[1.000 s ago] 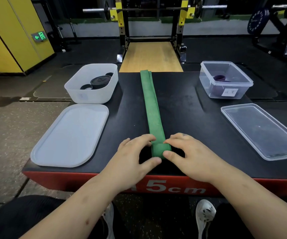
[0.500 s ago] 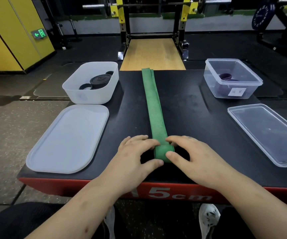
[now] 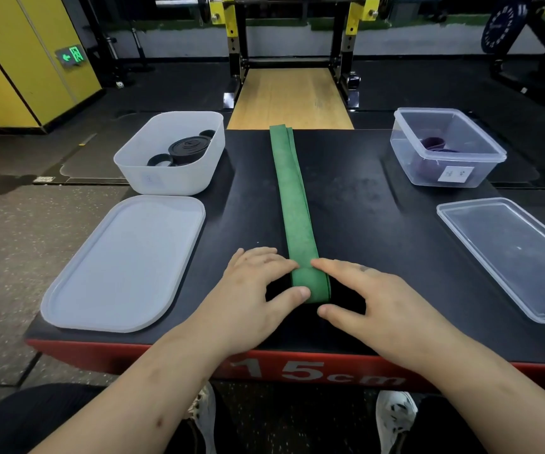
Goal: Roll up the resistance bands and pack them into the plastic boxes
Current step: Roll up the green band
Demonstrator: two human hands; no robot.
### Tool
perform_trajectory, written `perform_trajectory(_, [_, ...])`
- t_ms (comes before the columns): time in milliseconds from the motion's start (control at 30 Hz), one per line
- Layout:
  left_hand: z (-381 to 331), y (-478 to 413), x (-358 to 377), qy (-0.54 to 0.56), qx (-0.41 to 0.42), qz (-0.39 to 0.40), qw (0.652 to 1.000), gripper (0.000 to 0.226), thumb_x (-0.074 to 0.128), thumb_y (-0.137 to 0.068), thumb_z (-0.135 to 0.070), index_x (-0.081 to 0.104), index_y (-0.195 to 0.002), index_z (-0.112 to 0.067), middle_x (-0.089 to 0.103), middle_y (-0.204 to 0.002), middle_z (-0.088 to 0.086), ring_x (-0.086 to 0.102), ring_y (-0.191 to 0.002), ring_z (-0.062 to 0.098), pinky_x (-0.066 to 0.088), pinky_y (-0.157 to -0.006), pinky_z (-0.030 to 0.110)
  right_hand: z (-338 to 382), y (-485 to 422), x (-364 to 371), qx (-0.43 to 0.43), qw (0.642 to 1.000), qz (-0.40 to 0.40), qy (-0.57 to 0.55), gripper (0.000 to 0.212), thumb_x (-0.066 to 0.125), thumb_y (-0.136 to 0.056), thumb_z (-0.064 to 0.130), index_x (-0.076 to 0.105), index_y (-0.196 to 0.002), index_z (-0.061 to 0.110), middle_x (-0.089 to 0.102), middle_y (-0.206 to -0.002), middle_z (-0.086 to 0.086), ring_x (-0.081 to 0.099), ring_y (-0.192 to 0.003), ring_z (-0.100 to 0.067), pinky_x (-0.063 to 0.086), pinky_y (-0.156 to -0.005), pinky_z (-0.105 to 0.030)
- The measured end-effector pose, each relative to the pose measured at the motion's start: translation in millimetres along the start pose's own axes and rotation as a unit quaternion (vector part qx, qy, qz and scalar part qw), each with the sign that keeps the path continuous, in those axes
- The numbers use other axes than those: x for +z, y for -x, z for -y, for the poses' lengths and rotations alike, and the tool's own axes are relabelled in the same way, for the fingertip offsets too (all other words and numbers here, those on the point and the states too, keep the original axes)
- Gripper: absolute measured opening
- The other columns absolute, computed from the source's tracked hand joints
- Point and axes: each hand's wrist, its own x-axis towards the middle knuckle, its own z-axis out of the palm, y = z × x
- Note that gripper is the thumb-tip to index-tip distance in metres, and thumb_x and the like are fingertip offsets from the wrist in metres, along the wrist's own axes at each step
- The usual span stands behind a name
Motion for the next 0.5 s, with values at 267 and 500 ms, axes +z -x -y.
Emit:
perform_trajectory(267, [3, -7, 5, -0.01, -0.008, 0.01, 1.0, 0.061, 0.036, -0.091, -0.071, 0.059, -0.137, -0.037, 0.05, -0.144, -0.024, 0.018, -0.148, -0.005, 0.007, -0.127, 0.046, 2, -8, 2, 0.02, 1.0, 0.0, 0.001, 0.068, 0.066, -0.092, 0.057, 0.033, -0.152, 0.057, 0.033, -0.163, 0.02, 0.017, -0.15, 0.009, 0.022, -0.125, -0.027])
perform_trajectory(500, [5, -12, 4, -0.008, -0.019, 0.036, 0.999, 0.051, 0.036, -0.103, -0.059, 0.053, -0.144, -0.033, 0.043, -0.155, -0.021, 0.01, -0.149, -0.011, 0.001, -0.127, 0.045, -2, -18, 3, 0.024, 1.0, 0.004, -0.001, 0.065, 0.064, -0.092, 0.059, 0.036, -0.151, 0.055, 0.03, -0.166, 0.015, 0.014, -0.153, 0.004, 0.019, -0.126, -0.028])
